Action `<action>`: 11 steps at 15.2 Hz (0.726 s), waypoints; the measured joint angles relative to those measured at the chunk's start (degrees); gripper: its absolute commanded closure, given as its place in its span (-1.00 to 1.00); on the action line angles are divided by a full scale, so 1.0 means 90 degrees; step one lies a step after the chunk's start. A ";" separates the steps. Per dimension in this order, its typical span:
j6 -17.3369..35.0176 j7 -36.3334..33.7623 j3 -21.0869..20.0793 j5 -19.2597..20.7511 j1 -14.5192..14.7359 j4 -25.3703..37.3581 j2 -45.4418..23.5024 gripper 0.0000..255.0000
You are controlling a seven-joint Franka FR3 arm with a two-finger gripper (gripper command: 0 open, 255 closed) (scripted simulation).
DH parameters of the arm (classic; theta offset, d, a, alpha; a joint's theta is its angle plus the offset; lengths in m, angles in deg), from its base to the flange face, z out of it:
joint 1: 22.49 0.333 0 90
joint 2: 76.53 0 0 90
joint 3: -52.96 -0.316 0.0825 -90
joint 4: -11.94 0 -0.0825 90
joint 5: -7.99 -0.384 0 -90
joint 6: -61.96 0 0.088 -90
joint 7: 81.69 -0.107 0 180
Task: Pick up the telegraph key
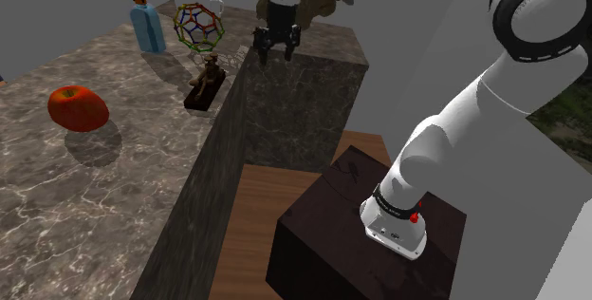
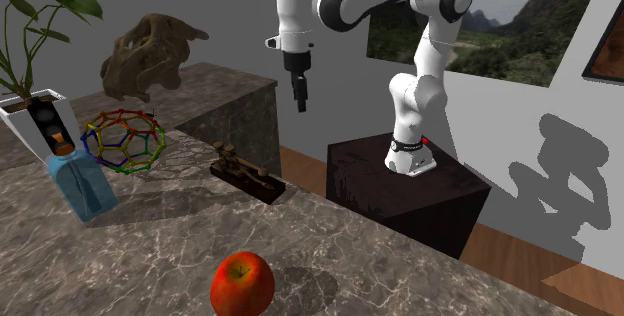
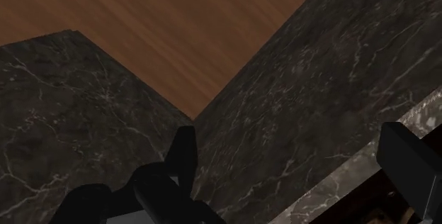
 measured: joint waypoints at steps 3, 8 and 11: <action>0.0061 -0.0160 -0.0100 0.0064 0.0047 0.0757 -0.0796 -1.00; -0.0057 -0.0429 -0.0227 0.0226 0.0159 0.2136 -0.2022 -1.00; -0.0287 -0.0586 -0.0279 0.0349 0.0258 0.3221 -0.2864 -1.00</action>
